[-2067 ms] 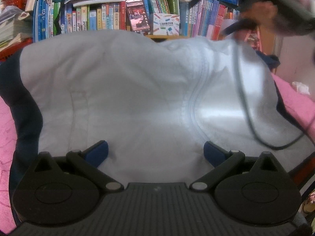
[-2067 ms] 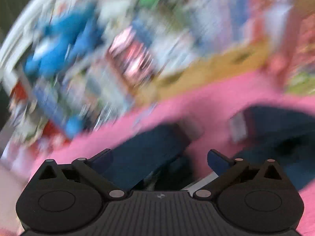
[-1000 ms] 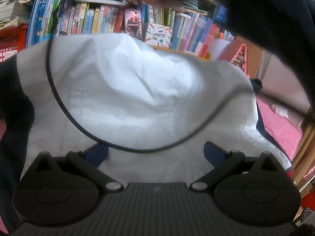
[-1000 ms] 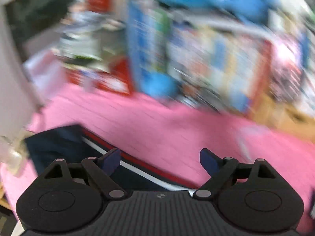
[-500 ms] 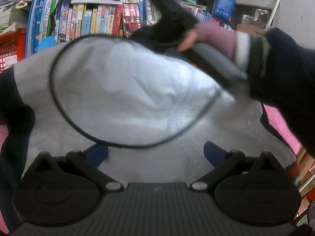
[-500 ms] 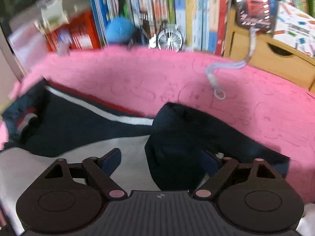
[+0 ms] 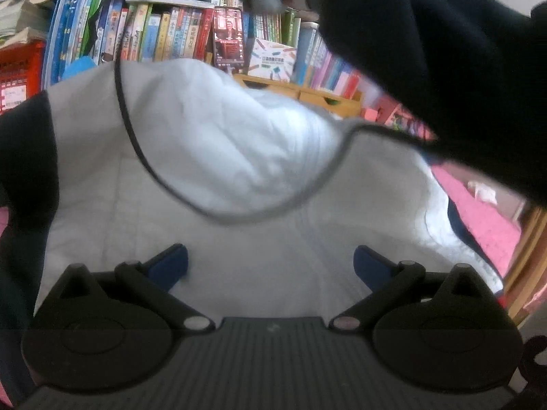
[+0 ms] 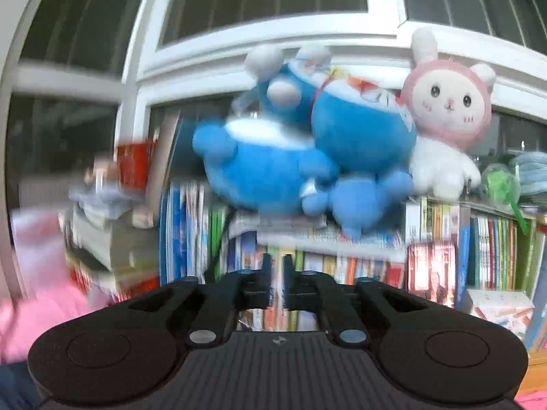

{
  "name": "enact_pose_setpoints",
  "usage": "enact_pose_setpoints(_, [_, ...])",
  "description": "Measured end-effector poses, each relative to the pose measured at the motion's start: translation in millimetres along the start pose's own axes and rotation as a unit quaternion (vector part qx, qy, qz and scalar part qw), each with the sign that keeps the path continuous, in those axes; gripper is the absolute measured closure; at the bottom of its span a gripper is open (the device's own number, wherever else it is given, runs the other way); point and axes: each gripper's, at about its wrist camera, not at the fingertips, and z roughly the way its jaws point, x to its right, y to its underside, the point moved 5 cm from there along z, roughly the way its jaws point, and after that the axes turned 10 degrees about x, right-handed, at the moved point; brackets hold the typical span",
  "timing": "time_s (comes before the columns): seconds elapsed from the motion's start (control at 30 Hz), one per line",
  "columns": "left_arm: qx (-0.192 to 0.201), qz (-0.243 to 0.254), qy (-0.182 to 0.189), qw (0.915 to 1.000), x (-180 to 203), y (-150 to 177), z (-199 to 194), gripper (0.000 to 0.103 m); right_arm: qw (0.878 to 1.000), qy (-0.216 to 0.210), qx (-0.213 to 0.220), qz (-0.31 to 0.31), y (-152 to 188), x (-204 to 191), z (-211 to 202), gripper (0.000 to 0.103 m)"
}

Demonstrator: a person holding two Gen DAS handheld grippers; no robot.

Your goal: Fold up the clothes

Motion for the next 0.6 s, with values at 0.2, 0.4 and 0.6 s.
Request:
enact_pose_setpoints(0.2, [0.001,0.003,-0.001,1.0,-1,0,-3,0.0,0.967,0.01,-0.256,-0.009,87,9,-11,0.052])
enact_pose_setpoints(0.4, [0.0,0.005,-0.001,1.0,-2,-1,-6,0.0,0.903,0.074,-0.407,0.114,185,33,-39,0.042])
enact_pose_setpoints(0.6, [0.0,0.007,-0.001,1.0,-2,1,-4,0.0,0.896,0.105,-0.424,0.08,198,13,-24,0.021])
